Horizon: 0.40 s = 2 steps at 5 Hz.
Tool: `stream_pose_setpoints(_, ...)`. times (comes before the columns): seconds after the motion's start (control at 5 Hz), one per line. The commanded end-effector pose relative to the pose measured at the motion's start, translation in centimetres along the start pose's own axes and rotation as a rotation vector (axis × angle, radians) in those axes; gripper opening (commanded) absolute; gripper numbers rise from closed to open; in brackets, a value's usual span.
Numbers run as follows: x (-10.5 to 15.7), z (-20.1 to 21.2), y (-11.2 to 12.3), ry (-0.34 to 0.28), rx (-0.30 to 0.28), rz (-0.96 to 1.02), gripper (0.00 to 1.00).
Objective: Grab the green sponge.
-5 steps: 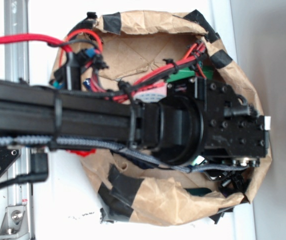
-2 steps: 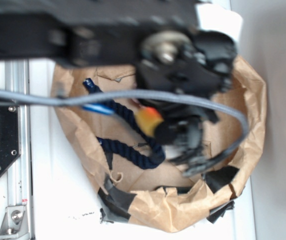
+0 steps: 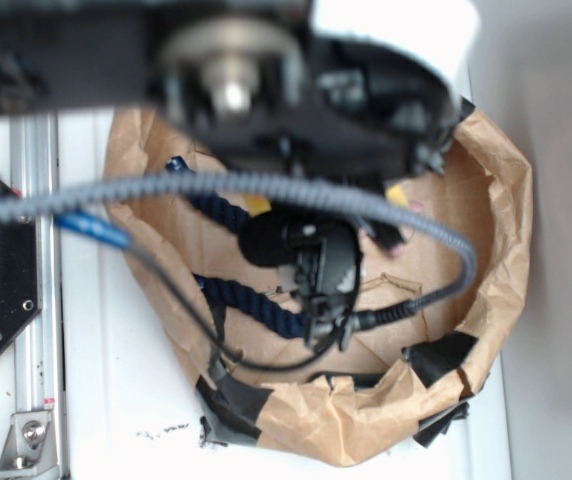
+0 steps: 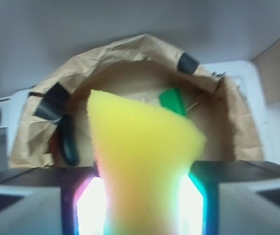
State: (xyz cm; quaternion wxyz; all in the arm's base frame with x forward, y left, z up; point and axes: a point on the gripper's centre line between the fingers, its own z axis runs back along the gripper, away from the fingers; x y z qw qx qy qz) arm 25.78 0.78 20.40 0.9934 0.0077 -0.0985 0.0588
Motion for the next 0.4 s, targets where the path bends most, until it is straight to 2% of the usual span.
stream_pose_setpoints(0.0, 0.17, -1.55, 2.2, -0.018, 0.021, -0.042, 0.0)
stream_pose_setpoints(0.2, 0.39, -1.61, 2.02, -0.014, 0.012, -0.046, 0.0)
